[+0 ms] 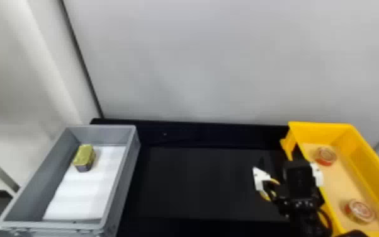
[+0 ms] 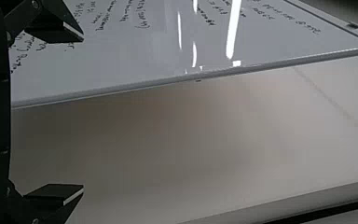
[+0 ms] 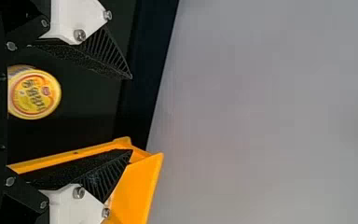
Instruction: Pick up the round yellow can and place it in the yellow rectangular box
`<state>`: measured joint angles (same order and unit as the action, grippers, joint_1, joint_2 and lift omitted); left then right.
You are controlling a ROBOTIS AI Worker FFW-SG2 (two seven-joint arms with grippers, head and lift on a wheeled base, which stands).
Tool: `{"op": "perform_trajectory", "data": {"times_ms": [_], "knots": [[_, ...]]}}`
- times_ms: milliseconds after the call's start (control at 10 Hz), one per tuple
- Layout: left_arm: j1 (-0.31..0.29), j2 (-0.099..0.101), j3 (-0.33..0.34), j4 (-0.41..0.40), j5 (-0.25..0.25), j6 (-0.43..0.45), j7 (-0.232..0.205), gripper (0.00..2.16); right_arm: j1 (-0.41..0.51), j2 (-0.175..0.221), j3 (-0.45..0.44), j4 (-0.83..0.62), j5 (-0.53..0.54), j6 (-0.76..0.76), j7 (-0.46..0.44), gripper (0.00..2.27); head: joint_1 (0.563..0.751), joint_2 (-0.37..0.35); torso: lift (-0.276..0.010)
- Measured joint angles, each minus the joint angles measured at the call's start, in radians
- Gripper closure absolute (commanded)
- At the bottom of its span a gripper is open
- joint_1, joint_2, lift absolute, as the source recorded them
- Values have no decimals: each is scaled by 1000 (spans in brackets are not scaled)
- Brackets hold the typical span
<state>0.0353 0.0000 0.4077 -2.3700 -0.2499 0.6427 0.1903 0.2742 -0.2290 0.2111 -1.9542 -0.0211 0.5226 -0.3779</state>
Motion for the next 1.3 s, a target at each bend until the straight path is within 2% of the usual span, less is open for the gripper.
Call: {"op": "perform_trajectory", "data": {"times_ms": [400, 800, 1300], "knots": [[-5, 0, 15, 0, -32, -10, -38, 136, 9, -3, 38, 120, -100, -87, -149, 320, 694, 14, -68], [-6, 0, 17, 2, -46, -17, -44, 136, -3, -8, 50, 182, -153, -102, -240, 329, 694, 14, -68], [-8, 0, 13, 5, -56, -24, -49, 136, -37, -13, 41, 272, -233, -78, -254, 355, 694, 14, -68]]}}
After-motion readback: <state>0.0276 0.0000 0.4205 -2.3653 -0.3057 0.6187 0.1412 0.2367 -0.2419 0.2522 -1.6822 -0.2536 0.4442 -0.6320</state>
